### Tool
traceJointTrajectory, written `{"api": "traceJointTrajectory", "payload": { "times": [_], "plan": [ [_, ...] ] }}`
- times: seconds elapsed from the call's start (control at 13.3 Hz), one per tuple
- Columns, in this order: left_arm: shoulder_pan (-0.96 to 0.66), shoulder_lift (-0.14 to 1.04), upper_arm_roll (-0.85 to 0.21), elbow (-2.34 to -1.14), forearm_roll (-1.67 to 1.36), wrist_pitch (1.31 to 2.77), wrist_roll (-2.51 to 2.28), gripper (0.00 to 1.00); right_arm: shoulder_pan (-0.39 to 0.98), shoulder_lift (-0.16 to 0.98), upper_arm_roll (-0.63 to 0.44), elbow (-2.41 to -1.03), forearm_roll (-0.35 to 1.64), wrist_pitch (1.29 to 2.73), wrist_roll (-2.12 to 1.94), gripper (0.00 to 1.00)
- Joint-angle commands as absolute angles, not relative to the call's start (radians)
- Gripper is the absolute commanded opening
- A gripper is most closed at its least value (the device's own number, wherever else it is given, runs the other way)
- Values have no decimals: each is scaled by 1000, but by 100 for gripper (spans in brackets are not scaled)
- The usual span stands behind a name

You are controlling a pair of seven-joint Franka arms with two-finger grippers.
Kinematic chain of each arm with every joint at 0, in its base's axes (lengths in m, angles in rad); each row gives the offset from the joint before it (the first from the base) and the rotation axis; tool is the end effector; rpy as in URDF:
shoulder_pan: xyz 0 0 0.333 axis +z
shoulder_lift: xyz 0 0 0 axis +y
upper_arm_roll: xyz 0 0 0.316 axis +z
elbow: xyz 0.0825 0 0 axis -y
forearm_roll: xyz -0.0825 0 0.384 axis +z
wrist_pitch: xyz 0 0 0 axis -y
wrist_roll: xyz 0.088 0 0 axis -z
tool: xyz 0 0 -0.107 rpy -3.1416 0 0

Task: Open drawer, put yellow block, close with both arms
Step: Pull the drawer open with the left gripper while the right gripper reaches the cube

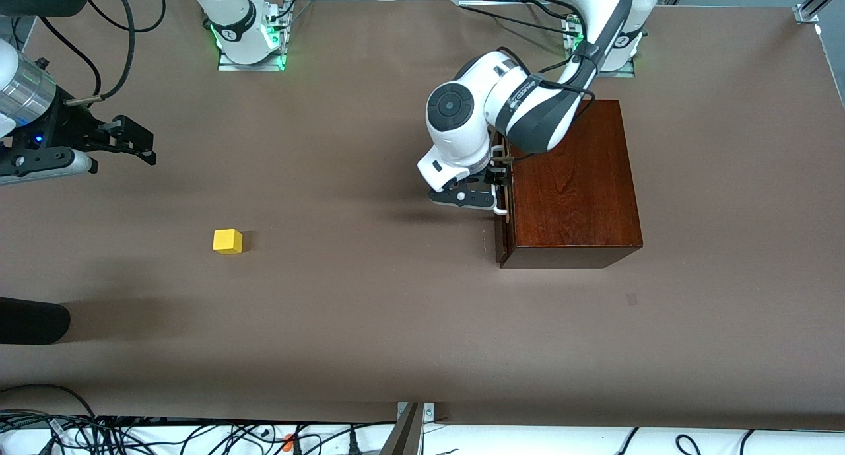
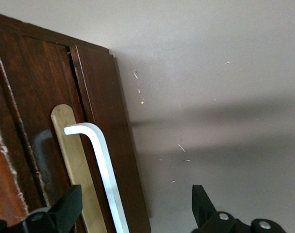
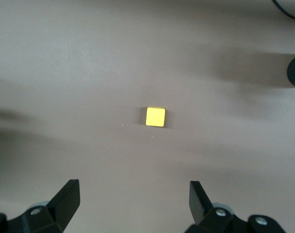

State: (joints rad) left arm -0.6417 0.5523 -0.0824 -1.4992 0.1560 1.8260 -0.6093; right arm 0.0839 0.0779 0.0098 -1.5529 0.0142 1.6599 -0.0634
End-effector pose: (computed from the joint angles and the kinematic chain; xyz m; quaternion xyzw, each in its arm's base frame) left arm 0.5208 -0.4327 0.3317 -0.9892 0.0812 0.0560 0.1085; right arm 0.5835 0.0560 0.5966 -0.9968 -0.0779 -0.0144 0.0077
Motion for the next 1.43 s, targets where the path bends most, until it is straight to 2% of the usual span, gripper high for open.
{"api": "traceJointTrajectory", "payload": {
  "times": [0.0, 0.23, 0.75, 1.36],
  "plan": [
    [-675, 551, -72, -1531, 212, 1821, -655, 100, 86, 80, 12, -1531, 9, 1640, -75, 100],
    [-696, 584, -72, -1537, 258, 1825, -707, 100, 112, 78, 11, -1531, 2, 1640, -75, 100],
    [-722, 635, -75, -1546, 281, 1942, -827, 100, 112, 81, 8, -1529, 3, 1641, -75, 100],
    [-781, 669, -80, -1493, 69, 2131, -879, 100, 110, 84, 3, -1529, 3, 1647, -75, 100]
  ]
}}
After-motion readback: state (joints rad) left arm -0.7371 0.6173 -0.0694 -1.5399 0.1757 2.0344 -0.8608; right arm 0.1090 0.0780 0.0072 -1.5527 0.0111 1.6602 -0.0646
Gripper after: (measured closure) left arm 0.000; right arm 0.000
